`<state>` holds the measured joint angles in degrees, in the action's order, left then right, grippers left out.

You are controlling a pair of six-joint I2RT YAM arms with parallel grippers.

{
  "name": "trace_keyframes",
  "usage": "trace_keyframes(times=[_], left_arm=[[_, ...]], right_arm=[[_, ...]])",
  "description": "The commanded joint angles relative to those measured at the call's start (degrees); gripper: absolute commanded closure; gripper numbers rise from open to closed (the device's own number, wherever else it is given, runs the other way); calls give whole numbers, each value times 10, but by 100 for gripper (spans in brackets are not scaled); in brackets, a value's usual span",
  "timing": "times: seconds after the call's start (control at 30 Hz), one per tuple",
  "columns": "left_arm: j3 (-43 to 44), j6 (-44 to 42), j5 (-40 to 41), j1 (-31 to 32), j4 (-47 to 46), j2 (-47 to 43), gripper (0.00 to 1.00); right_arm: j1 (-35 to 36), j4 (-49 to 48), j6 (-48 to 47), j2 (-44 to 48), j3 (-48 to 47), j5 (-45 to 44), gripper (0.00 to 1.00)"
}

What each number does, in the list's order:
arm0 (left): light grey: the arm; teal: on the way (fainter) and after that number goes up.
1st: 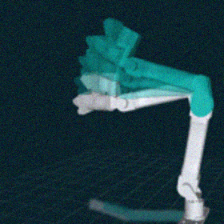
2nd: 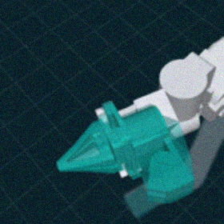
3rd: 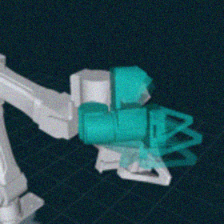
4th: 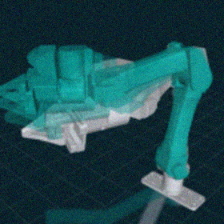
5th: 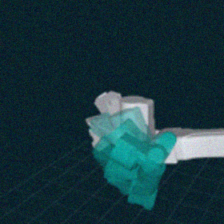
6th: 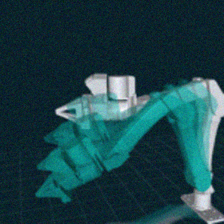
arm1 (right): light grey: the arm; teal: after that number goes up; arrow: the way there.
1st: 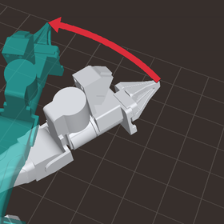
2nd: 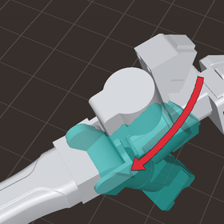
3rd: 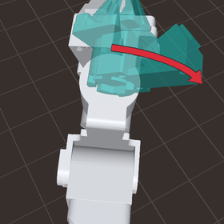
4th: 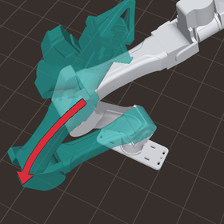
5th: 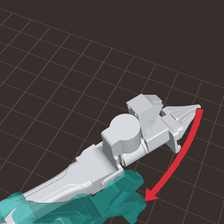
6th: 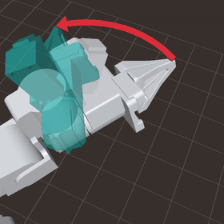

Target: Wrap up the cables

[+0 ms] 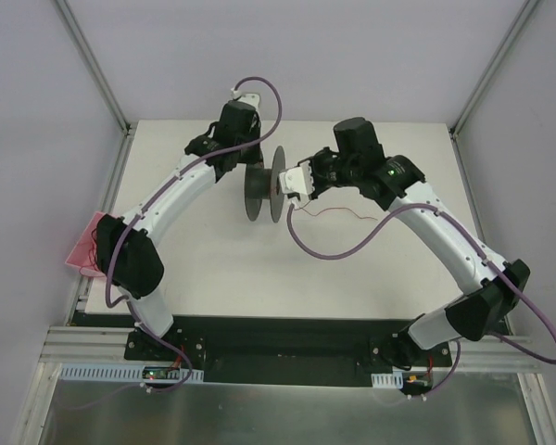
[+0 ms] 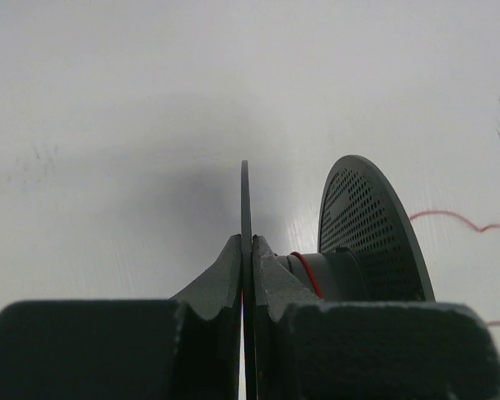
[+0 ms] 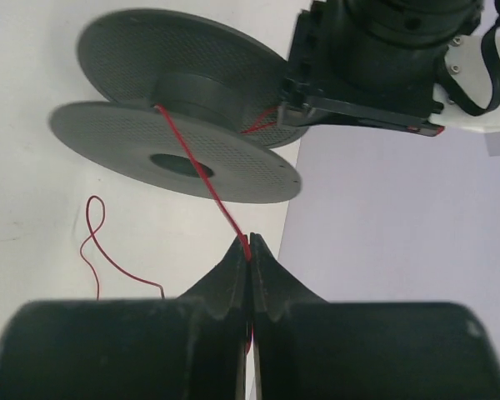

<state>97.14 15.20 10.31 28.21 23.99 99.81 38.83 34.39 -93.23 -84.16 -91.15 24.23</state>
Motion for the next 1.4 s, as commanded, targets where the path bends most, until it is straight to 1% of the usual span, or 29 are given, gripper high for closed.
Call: trace_keyframes(times=[0.0,0.17,0.33,0.53,0.63,0.8,0.9,1.13,1.3,1.37], left_arm=[[-30,-56,-25,20,-68,-65,100],[-73,-75,-72,29,-90,-93,100],[-100,-96,-142,32,-102,-107,100],[-157,-117,-256,34,-151,-137,100],[-161,-124,-280,38,-152,-137,100],[-158,-127,-292,43,-155,-130,100],[-166,-120,-317,44,-169,-133,100],[-202,-128,-386,47,-208,-155,100],[-247,-132,-438,46,-238,-196,100],[-273,-132,-454,46,-280,-218,100]], right_arm=[[-16,-47,15,-14,-47,-9,100],[-37,-83,56,-39,-61,-26,100],[-69,-98,124,-73,-104,-23,100],[-99,-103,176,-99,-133,3,100],[-104,-109,182,-104,-134,10,100],[-101,-119,207,-106,-143,33,99],[-97,-122,214,-112,-151,33,100],[-88,-129,219,-133,-155,21,100],[-102,-136,217,-156,-164,-4,100],[-113,-137,221,-163,-164,-7,100]])
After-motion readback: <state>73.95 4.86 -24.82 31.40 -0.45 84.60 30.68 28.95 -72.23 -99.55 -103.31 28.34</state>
